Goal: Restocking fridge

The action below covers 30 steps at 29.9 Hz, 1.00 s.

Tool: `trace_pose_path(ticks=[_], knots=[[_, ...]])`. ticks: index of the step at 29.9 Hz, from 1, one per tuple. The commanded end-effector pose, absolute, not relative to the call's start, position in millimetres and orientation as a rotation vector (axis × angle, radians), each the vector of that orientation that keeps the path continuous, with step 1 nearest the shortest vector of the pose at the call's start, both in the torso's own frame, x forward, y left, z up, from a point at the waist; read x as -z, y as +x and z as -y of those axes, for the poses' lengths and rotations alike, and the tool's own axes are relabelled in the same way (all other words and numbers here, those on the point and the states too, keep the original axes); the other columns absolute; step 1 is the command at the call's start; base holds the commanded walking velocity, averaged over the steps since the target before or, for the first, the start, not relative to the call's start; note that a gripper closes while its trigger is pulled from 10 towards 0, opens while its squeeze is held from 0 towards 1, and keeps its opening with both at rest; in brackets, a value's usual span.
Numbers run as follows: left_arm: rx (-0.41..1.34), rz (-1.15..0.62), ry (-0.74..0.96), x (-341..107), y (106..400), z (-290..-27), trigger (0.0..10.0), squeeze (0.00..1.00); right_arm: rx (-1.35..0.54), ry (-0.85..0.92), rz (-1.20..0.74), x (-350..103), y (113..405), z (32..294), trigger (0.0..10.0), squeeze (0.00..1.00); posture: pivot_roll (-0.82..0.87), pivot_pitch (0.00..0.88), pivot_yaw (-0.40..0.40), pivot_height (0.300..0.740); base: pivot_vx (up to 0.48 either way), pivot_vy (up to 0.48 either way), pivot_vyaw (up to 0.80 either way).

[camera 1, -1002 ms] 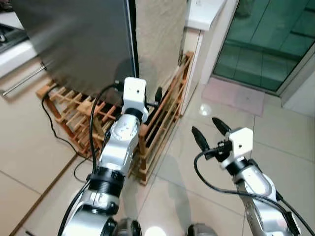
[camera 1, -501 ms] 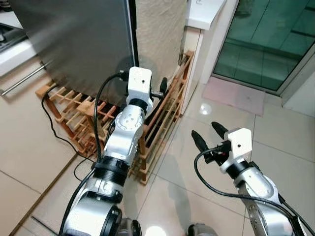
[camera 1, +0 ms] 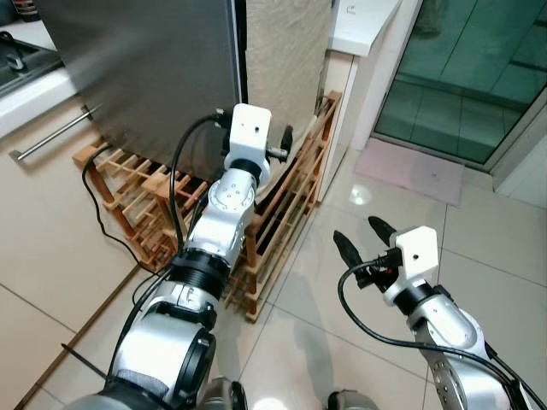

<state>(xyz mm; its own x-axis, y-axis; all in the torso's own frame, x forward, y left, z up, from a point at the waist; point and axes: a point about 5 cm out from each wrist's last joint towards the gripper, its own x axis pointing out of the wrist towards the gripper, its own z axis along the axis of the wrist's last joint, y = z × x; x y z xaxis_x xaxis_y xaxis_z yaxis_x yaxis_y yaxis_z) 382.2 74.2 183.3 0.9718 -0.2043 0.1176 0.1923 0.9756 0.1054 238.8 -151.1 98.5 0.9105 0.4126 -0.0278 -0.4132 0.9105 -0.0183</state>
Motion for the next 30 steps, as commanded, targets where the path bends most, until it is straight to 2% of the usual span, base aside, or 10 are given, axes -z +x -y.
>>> trace_pose_path(ticks=[1,10,14,16,21,24,30], knots=[[0.178,0.138,0.101,-188,386,-78,10.0,0.0,-0.413,-0.035,-0.032,-95,238,155,10.0,0.09,-0.16,0.064,0.026,0.711,0.0,0.0,0.0],[0.187,0.101,0.114,-180,388,-72,10.0,0.0,-0.415,-0.034,-0.039,-90,238,156,10.0,0.1,-0.16,0.068,0.026,0.711,0.0,0.0,0.0],[0.279,0.073,0.071,-179,385,-46,10.0,0.0,-0.418,-0.032,-0.043,-88,238,156,10.0,0.09,-0.16,0.072,0.025,0.711,0.0,0.0,0.0],[0.296,0.071,0.059,-180,385,-41,10.0,0.0,-0.418,-0.032,-0.043,-88,238,156,10.0,0.09,-0.16,0.073,0.025,0.711,0.0,0.0,0.0],[0.415,0.041,-0.056,-183,377,-11,10.0,0.0,-0.417,-0.031,-0.042,-87,237,156,10.0,0.09,-0.16,0.077,0.026,0.711,0.0,0.0,0.0],[0.453,0.044,-0.086,-186,374,-3,10.0,0.0,-0.416,-0.031,-0.042,-87,237,156,10.0,0.1,-0.16,0.078,0.026,0.711,0.0,0.0,0.0],[0.636,0.096,-0.12,-199,361,20,10.0,0.0,-0.417,-0.029,-0.046,-86,237,156,10.0,0.1,-0.16,0.079,0.024,0.711,0.0,0.0,0.0]])
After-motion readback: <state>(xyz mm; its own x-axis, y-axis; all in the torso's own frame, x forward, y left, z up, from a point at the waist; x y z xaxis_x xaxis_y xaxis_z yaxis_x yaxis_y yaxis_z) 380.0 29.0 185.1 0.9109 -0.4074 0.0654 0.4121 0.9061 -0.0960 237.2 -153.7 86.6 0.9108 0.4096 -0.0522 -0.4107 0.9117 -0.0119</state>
